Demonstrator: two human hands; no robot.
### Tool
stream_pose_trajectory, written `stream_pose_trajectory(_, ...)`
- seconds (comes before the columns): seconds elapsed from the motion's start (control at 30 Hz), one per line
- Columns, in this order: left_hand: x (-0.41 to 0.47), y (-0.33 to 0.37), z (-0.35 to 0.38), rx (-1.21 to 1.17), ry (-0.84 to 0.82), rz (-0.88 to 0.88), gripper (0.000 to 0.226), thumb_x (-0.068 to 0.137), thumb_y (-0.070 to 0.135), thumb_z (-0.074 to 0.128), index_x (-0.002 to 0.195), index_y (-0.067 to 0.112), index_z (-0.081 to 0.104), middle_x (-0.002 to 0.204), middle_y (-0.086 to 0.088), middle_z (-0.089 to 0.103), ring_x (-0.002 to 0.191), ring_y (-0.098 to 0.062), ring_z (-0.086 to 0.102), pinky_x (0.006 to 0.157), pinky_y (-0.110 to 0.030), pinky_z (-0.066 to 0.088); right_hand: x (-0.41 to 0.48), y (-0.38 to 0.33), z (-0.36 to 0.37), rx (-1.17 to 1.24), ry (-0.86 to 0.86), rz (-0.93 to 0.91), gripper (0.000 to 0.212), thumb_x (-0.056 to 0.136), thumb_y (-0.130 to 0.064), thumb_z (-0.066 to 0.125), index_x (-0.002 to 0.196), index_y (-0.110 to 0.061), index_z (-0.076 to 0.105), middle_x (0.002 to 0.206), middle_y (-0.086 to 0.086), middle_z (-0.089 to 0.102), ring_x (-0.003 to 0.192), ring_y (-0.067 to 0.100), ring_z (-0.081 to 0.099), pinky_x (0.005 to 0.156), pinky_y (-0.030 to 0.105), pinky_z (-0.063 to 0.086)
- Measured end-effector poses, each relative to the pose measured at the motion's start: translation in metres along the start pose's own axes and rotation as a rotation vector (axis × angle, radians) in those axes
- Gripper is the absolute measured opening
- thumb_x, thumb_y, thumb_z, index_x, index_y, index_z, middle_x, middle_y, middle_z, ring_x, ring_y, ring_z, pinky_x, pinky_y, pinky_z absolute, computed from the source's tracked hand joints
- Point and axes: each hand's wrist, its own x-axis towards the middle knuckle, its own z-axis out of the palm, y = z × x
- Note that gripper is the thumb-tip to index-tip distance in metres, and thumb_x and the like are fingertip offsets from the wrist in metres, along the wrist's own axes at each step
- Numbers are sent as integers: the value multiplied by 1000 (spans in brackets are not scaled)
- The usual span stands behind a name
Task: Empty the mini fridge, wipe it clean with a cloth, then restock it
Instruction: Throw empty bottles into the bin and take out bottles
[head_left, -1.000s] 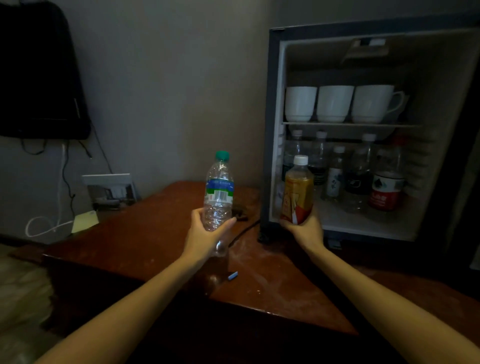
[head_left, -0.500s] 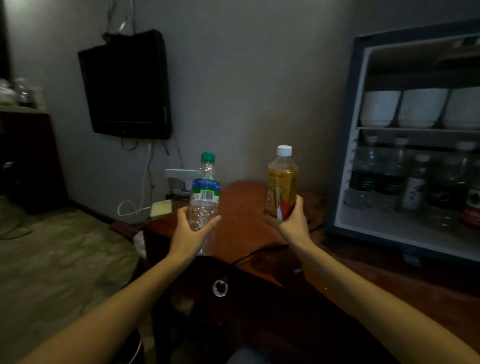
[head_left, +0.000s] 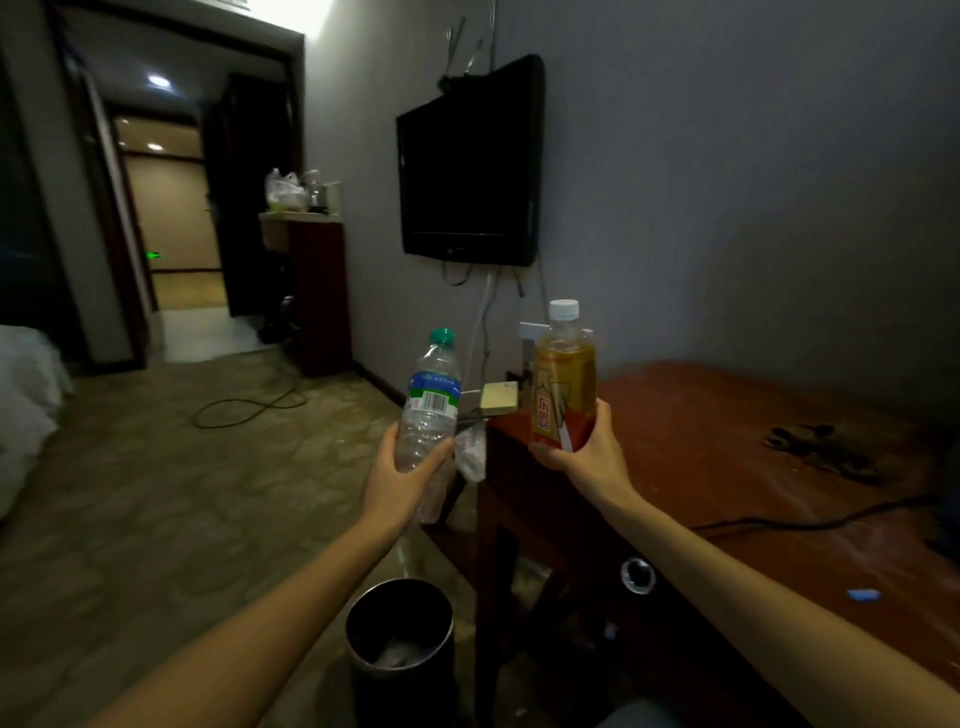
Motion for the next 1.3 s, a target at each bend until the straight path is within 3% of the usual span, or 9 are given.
stream_pose_trajectory(0.17, -2, -16, -44, -44, 93, -59, 57, 81, 33, 74, 131, 19, 51, 112, -4, 68, 94, -17, 68, 56, -18, 53, 0, 0, 56, 31, -85, -7, 86, 69, -23, 86, 135, -21, 33, 122, -6, 53, 112, 15, 52, 90, 31, 44)
stream_pose_trajectory(0.33, -5, -35, -73, -21, 127, -134, 69, 82, 31, 73, 142, 20, 40, 118, -6, 61, 90, -17, 66, 64, -26, 56, -1, 9, 96, 29, -153, 14, 91, 67, -27, 87, 139, -21, 31, 133, 0, 53, 121, 21, 52, 100, 40, 45)
stream_pose_trajectory(0.57, 7, -69, -77, -24, 152, -211, 70, 82, 25, 75, 142, 15, 41, 118, -7, 61, 97, -21, 64, 75, -33, 55, -4, 35, 128, 6, -195, 77, 90, 69, -24, 86, 141, -18, 32, 135, 2, 52, 123, 21, 50, 97, 32, 43)
stream_pose_trajectory(0.7, 15, -88, -68, 15, 142, -246, 65, 83, 18, 74, 140, 11, 44, 114, -5, 57, 81, -6, 57, 53, -10, 46, 0, 56, 136, -36, -210, 120, 87, 68, -28, 87, 138, -19, 36, 133, 1, 52, 121, 20, 51, 98, 34, 45)
stream_pose_trajectory(0.8, 21, -105, -62, 37, 146, -299, 62, 82, 17, 75, 137, 10, 46, 109, -5, 56, 76, -5, 54, 46, -7, 43, 4, 74, 138, -74, -208, 160, 88, 67, -30, 88, 139, -17, 38, 133, 2, 53, 118, 20, 53, 98, 38, 47)
stream_pose_trajectory(0.97, 35, -136, -57, 106, 208, -402, 60, 76, 23, 81, 128, 11, 55, 113, -8, 62, 92, -23, 61, 80, -31, 52, 10, 98, 141, -82, -221, 220, 82, 71, -26, 85, 139, -18, 40, 122, -1, 51, 97, 12, 56, 73, 24, 52)
stream_pose_trajectory(1.07, 44, -155, -59, 183, 258, -441, 58, 74, 30, 81, 124, 13, 58, 112, -7, 62, 92, -23, 60, 81, -31, 49, 16, 116, 146, -96, -202, 234, 88, 67, -30, 87, 140, -17, 40, 130, 6, 54, 115, 21, 55, 89, 31, 50)
stream_pose_trajectory(1.2, 51, -175, -64, 323, 340, -471, 58, 70, 37, 82, 118, 15, 60, 115, -6, 65, 98, -25, 62, 87, -35, 51, 25, 138, 162, -160, -241, 264, 89, 68, -33, 86, 142, -16, 39, 135, 7, 52, 122, 24, 52, 83, 24, 49)
stream_pose_trajectory(1.3, 56, -189, -68, 405, 350, -481, 62, 69, 40, 83, 120, 14, 59, 117, -7, 64, 104, -27, 62, 89, -37, 50, 30, 155, 178, -213, -277, 282, 89, 65, -37, 88, 139, -19, 41, 134, 7, 53, 120, 24, 53, 97, 39, 49)
